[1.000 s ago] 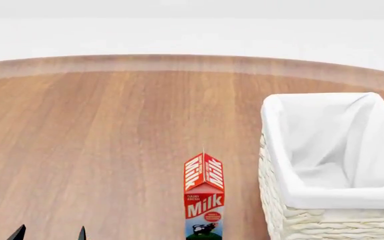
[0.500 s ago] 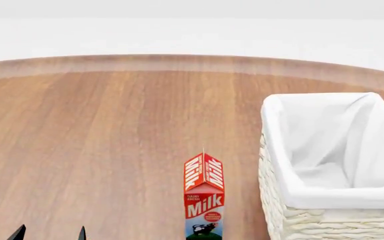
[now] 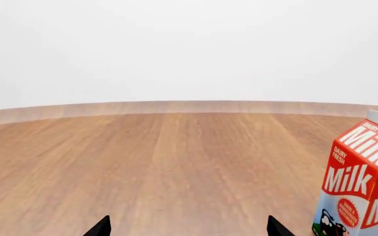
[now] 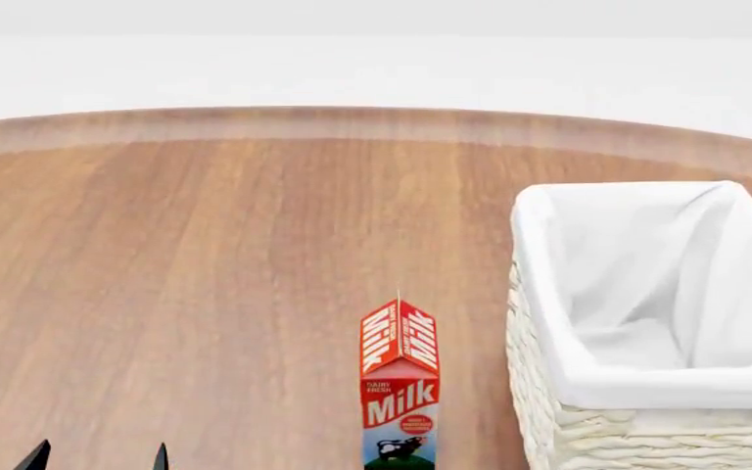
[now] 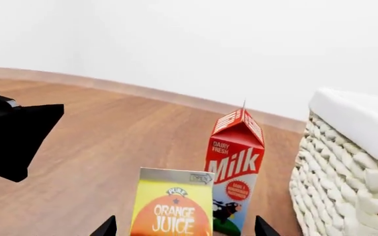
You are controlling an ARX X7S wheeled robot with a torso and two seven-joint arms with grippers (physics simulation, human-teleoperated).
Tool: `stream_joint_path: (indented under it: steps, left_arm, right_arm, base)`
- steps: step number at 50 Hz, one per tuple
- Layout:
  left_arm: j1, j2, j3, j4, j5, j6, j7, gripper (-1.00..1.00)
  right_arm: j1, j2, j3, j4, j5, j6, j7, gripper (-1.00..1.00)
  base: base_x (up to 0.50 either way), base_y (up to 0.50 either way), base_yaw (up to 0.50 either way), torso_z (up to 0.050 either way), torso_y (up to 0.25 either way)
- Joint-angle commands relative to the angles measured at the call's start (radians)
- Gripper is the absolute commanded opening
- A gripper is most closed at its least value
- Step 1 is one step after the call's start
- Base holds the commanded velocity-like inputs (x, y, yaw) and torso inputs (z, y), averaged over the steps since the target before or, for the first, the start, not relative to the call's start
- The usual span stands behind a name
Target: Pick up the orange juice, and put it in the basket.
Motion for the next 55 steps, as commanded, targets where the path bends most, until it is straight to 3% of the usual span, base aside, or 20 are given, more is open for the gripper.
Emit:
stream_joint_path:
  steps: [1, 55]
  left_arm:
    - [-0.001, -0.004, 0.006, 0.000, -0.004, 0.001, -0.005, 1.00]
    - [-0.006, -0.023, 0.030, -0.003, -0.023, 0.008, -0.027, 1.00]
  right_arm:
    - [0.041, -0.023, -0.012, 0.084, -0.001, -0.020, 0.009, 1.00]
    - [0.140, -0.068, -0.049, 0.258, 0.061, -0.061, 0.011, 1.00]
  base:
    - [0.00, 0.00, 0.00, 0.000, 0.000]
    - [0.00, 0.00, 0.00, 0.000, 0.000]
